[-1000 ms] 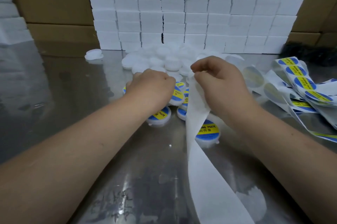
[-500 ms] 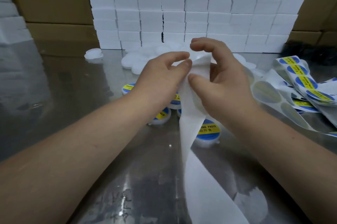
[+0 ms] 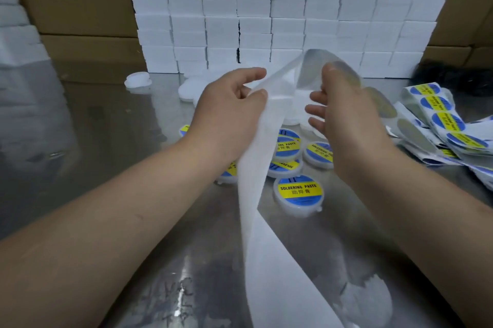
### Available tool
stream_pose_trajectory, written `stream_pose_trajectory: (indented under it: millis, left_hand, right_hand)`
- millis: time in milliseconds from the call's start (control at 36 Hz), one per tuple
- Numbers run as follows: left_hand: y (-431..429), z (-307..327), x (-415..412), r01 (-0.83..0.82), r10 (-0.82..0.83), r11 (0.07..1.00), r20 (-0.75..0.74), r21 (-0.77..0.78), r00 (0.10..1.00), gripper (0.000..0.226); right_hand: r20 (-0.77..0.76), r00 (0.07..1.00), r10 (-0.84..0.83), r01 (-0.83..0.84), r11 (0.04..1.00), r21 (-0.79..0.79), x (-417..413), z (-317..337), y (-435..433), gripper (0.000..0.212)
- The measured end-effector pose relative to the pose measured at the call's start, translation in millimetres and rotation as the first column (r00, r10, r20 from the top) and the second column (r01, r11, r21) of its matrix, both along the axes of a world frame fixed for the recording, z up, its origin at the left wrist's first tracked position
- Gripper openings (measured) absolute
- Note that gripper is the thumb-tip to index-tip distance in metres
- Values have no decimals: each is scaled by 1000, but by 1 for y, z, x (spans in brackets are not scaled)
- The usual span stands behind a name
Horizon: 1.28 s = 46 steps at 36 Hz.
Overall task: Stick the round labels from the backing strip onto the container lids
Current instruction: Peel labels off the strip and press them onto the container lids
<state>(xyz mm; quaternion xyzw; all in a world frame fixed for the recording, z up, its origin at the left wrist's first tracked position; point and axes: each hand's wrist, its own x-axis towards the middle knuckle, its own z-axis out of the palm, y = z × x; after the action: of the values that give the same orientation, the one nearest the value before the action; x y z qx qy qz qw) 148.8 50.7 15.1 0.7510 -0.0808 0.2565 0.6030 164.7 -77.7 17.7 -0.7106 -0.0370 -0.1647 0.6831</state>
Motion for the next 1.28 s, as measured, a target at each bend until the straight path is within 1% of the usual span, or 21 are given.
stream_pose_trajectory:
  millis: [56,111,167,278,361,444,500,556,639,722,806,889,944,972,1056,1139,1194,1250,1278]
  left_hand:
    - [-1,-1,0,36,-35,998,-23,60,999,30]
    - [-2,-3,-1,82,-73,987,-63,140,995,32]
    - [-2,-4,-2,131,-110,965,-105,226,988,33]
    - [-3,-5,-4,157,-116,918,-131,364,985,34]
    - [-5,-5,-5,161,-101,884,-157,438,982,35]
    - [-6,-6,-5,159,-72,851,-188,500,979,24]
    - [-5,-3,-5,131,-45,855,-180,501,983,21]
    - [-2,1,-4,69,-12,894,-130,443,991,20]
    - [8,10,5,-79,104,946,-63,316,993,21]
    - [19,16,24,-196,222,948,-80,251,972,20]
    - [28,20,47,-226,277,927,-138,301,951,25]
    - [32,22,69,-179,272,897,-185,403,945,31]
    - [31,20,83,-119,265,855,-228,505,937,33]
    - [30,18,90,-84,270,818,-251,568,930,34]
    - [23,11,106,14,283,670,-273,742,919,34]
    - [17,6,114,101,270,572,-303,814,914,35]
    - [14,4,116,180,266,497,-347,849,900,29]
    - [13,3,118,221,286,419,-359,881,889,23]
    - [14,2,120,232,289,406,-365,884,885,21]
  right_hand:
    - [-37,999,9,-6,997,71,1,1,-3,25]
    - [-80,997,21,-10,990,138,2,3,-5,24]
    - [-101,995,21,-3,985,174,3,4,-6,21]
    - [-99,995,30,-16,991,133,1,4,-7,14]
    - [-77,997,-13,16,999,43,1,3,-8,14]
    - [-58,998,-39,38,999,-23,3,2,-7,10]
    - [-52,998,-31,29,999,-34,3,0,-6,15]
    - [-64,997,-40,37,998,-49,2,0,-6,21]
    - [-81,996,-42,40,999,-25,2,0,-6,24]
    - [-77,996,-41,41,999,-1,1,-1,-4,25]
    - [-57,998,-20,19,1000,-5,2,-2,-2,24]
    - [-16,1000,8,-9,999,-54,2,-5,-1,34]
    - [-7,1000,22,-22,998,-66,2,-6,0,47]
    - [-1,1000,24,-24,997,-74,3,-6,0,54]
    - [24,999,36,-32,993,-115,1,-6,0,62]
    - [41,998,41,-35,989,-142,0,-6,1,63]
    - [42,998,42,-36,990,-139,0,-6,0,63]
    - [38,998,45,-39,990,-134,1,-6,-2,60]
    - [34,998,46,-41,991,-127,2,-5,-2,60]
